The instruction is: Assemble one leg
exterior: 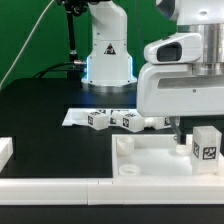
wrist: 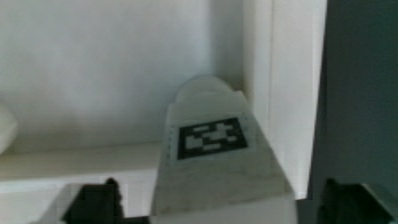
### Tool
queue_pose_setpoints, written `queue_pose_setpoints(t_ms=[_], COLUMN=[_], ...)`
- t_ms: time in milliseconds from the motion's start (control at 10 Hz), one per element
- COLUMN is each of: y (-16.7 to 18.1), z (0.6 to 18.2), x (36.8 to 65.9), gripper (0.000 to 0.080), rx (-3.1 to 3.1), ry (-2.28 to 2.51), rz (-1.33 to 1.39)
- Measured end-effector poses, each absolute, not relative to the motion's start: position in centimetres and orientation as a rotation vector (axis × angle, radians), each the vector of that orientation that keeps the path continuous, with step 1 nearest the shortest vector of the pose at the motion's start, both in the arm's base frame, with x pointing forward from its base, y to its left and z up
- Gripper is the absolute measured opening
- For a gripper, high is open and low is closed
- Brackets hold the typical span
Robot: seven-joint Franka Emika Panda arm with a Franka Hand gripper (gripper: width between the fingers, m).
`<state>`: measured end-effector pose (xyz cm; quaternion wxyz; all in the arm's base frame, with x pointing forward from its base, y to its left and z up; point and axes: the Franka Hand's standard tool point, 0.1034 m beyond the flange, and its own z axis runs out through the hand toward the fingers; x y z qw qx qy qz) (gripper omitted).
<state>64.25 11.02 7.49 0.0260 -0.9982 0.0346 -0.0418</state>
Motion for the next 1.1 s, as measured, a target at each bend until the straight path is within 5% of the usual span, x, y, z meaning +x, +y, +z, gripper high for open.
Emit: queue_pose_setpoints(t_ms=[100,200,300,1100], y=[11.03,11.06,11.04,11.36], z=[7.47,7.45,7.44,7.33], x=[64.24,64.23,64.23,64.01], gripper=[0.0417,0.0417,0.0284,0.0284], rx=[-3.084,-3.069,-3.054,-2.3], ry=[0.116,0.253,0.377,2.017], rz=[-0.128,-0.123,-0.119,-0.038])
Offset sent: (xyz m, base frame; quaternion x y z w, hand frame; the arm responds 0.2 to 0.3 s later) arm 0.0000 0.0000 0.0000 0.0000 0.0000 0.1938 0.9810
